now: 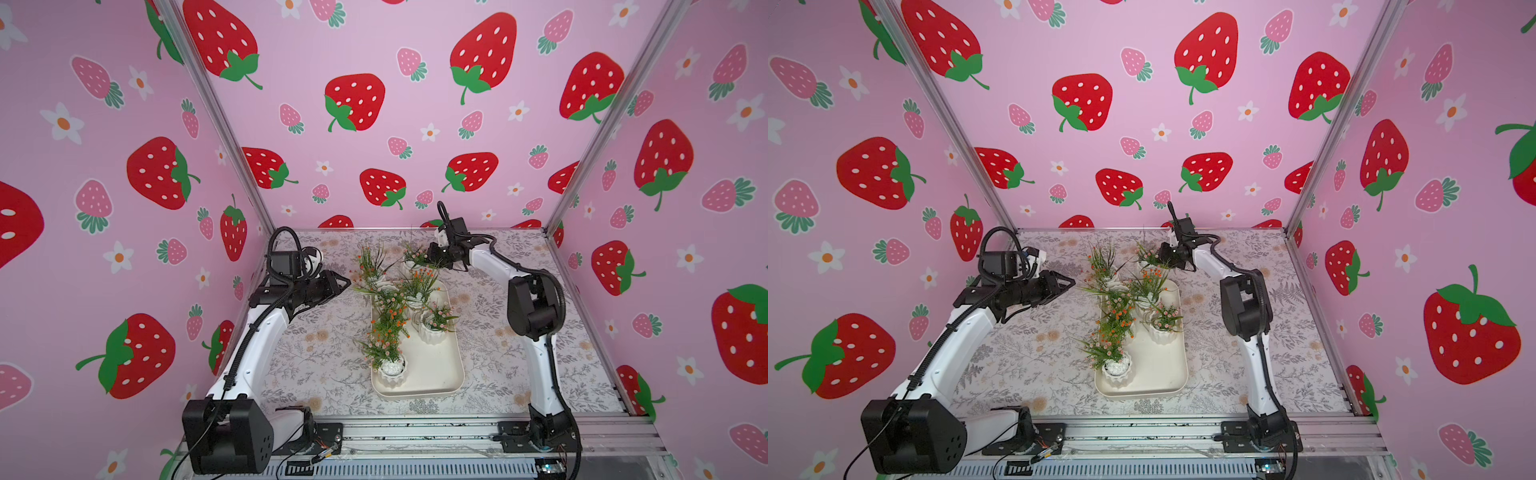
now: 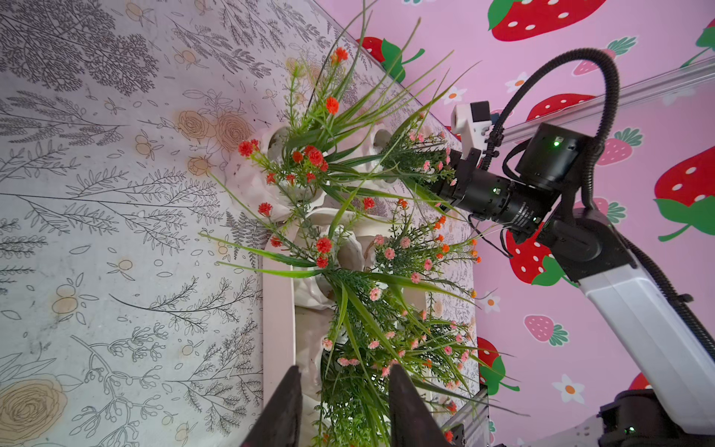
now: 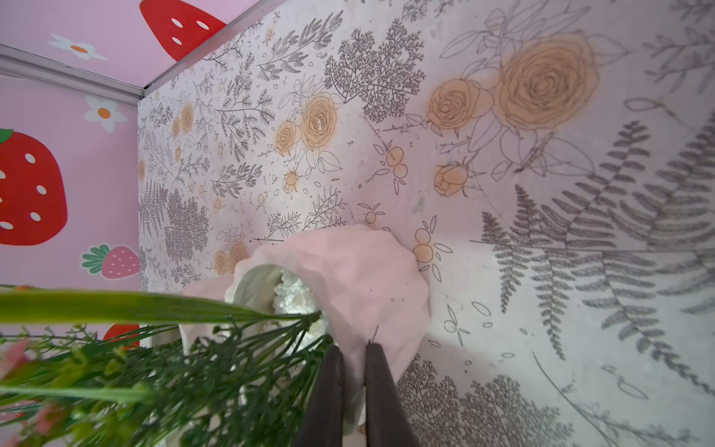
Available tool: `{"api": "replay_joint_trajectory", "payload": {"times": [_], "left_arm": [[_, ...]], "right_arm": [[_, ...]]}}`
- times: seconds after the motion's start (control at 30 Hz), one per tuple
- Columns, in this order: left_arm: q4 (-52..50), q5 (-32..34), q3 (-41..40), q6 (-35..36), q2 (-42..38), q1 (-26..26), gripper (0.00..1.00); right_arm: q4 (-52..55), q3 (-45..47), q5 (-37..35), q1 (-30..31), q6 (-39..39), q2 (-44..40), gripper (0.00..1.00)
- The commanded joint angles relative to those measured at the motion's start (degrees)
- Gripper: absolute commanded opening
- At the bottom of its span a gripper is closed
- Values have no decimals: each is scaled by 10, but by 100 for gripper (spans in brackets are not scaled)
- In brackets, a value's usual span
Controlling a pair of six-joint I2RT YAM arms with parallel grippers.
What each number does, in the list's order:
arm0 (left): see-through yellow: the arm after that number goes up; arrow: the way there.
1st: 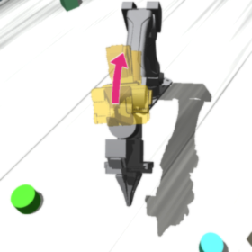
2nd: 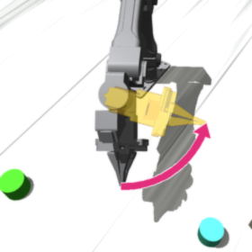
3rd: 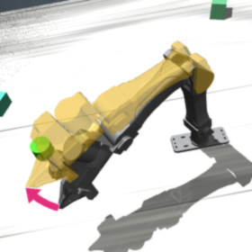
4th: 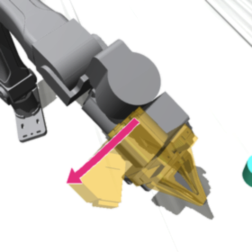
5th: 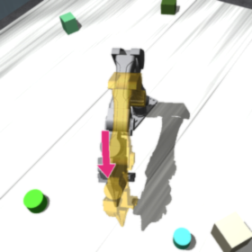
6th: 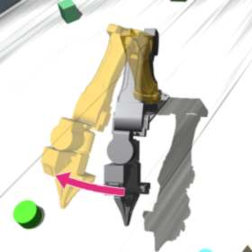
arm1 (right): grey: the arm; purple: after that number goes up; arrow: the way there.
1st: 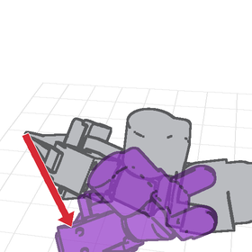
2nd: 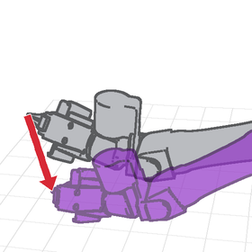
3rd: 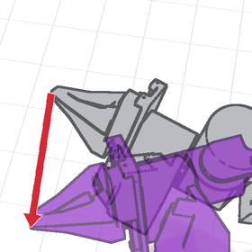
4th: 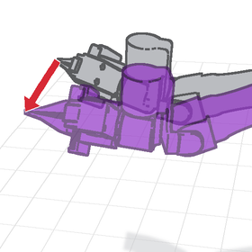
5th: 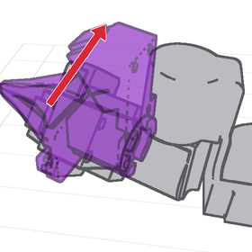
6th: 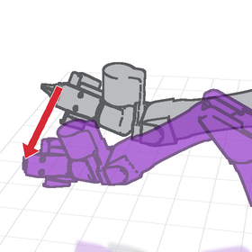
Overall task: Put the potted gypsophila into the storage box
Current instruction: Pick up the baby's breath potted plant from the center of the board.
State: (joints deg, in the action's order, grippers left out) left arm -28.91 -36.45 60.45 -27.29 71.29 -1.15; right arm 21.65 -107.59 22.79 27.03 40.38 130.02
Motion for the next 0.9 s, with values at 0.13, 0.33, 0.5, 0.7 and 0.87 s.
{"api": "replay_joint_trajectory", "payload": {"times": [0.13,0.33,0.5,0.7,0.87], "left_arm": [[14,-4,-9,-7,-11,-1,40],[23,-12,-10,-7,-16,7,40],[25,-17,-9,-4,-18,18,40],[31,-25,-9,5,-28,41,40],[38,-39,-7,18,-37,68,40]], "right_arm": [[-88,75,-5,-20,49,-98,0],[-108,129,-3,-40,51,-158,0],[-112,170,-5,-52,49,-206,0],[-112,215,-6,-59,43,-270,0],[-105,256,-9,-64,36,-340,0]]}}
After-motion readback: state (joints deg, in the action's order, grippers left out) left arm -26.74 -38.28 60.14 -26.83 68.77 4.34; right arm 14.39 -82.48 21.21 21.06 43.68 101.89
